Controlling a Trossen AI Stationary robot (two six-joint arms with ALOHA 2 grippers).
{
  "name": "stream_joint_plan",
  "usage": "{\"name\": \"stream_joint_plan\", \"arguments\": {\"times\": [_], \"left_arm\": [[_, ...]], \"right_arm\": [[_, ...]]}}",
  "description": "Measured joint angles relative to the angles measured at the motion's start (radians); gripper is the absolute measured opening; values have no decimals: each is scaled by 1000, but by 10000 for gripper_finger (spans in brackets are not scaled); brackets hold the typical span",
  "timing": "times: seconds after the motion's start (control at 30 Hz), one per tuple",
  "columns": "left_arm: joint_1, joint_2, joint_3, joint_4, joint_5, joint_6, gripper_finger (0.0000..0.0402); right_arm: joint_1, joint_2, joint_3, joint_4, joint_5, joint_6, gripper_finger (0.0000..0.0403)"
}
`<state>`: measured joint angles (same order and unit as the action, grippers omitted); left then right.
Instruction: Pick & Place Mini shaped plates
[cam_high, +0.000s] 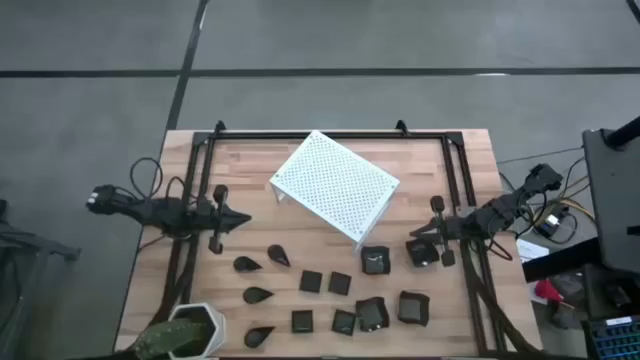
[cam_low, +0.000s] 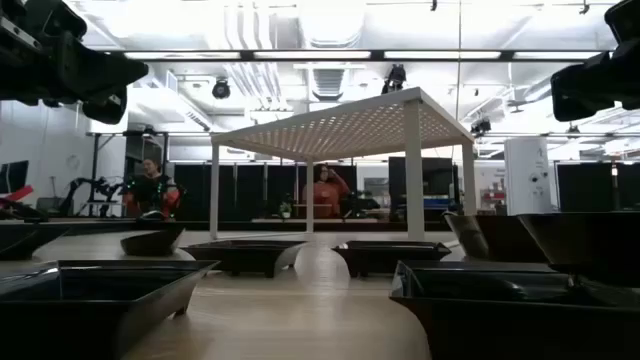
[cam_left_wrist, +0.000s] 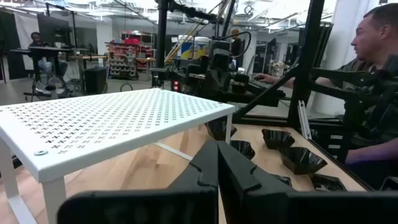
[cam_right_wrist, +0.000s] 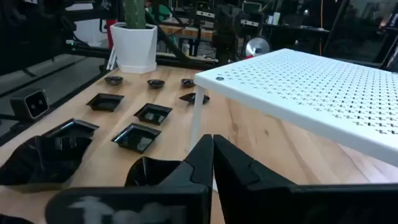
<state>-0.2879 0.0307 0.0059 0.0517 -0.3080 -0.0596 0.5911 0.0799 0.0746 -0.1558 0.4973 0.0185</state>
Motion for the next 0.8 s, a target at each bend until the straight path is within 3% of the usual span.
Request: {"name": "stream_joint_plan", "arguments": {"times": [0.8], "left_arm": [[-1, 0, 0, 0, 0, 0, 0]], "right_arm": [[0, 0, 0, 0, 0, 1, 8]]}}
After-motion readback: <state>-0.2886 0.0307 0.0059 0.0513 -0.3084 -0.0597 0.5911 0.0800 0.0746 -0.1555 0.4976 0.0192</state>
